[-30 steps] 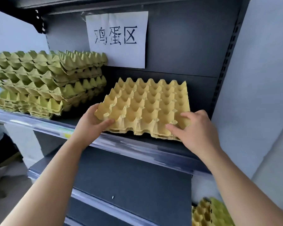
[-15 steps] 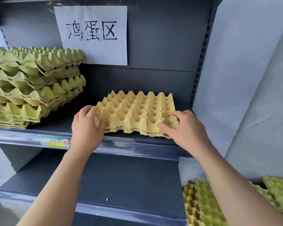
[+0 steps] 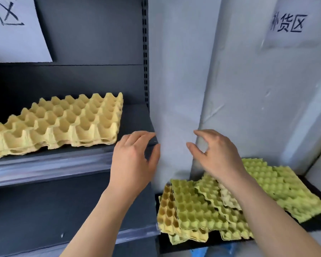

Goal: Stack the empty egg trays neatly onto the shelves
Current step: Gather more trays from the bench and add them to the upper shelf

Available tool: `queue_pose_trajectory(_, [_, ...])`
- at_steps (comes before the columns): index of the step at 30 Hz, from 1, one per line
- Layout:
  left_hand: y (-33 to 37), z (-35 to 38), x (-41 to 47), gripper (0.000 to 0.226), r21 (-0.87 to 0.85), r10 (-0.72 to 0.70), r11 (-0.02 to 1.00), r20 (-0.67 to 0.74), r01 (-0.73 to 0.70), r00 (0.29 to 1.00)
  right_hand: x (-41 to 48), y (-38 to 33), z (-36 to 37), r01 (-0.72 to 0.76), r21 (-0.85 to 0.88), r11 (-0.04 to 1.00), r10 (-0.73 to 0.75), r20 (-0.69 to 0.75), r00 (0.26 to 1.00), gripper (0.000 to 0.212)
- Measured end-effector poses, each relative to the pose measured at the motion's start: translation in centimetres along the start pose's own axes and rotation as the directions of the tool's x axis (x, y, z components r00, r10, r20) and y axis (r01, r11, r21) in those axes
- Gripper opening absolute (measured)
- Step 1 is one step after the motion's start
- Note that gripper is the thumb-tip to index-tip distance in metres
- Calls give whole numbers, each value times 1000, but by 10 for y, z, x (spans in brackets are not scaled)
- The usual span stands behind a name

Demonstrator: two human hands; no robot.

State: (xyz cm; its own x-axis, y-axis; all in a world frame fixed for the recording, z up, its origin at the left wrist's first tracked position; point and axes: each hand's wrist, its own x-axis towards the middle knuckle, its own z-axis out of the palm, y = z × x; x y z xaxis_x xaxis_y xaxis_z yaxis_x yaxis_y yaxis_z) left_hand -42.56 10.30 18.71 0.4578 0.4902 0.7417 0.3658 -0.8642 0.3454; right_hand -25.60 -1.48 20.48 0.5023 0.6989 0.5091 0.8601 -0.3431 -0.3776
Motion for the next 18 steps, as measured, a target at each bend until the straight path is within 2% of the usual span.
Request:
queue_pose_trajectory(4, [60, 72, 0, 40, -51, 70, 997, 108, -64, 992, -23, 86, -23, -78, -62, 995, 78, 9, 997, 41])
queue_pose_trajectory(9, [126, 173, -9, 46, -108, 38, 994, 249, -12, 968, -48, 198, -46, -173, -157, 972, 186, 74, 980, 42])
queue_pose_trajectory(11, [147, 212, -16, 41, -100, 26, 995, 305, 4, 952, -57, 240, -51, -208, -186, 960, 232, 118, 965, 44])
queue_pose_trajectory(14, [174, 271, -29, 31, -84, 13, 996, 407, 23, 913, -67, 301, -56, -288, -209, 935, 324, 167, 931, 44])
queue_pose_trajectory(18, [195, 340, -41, 34, -43, -18, 998, 541, 50, 841, -75, 370, -53, -391, -232, 891, 435, 187, 881, 42])
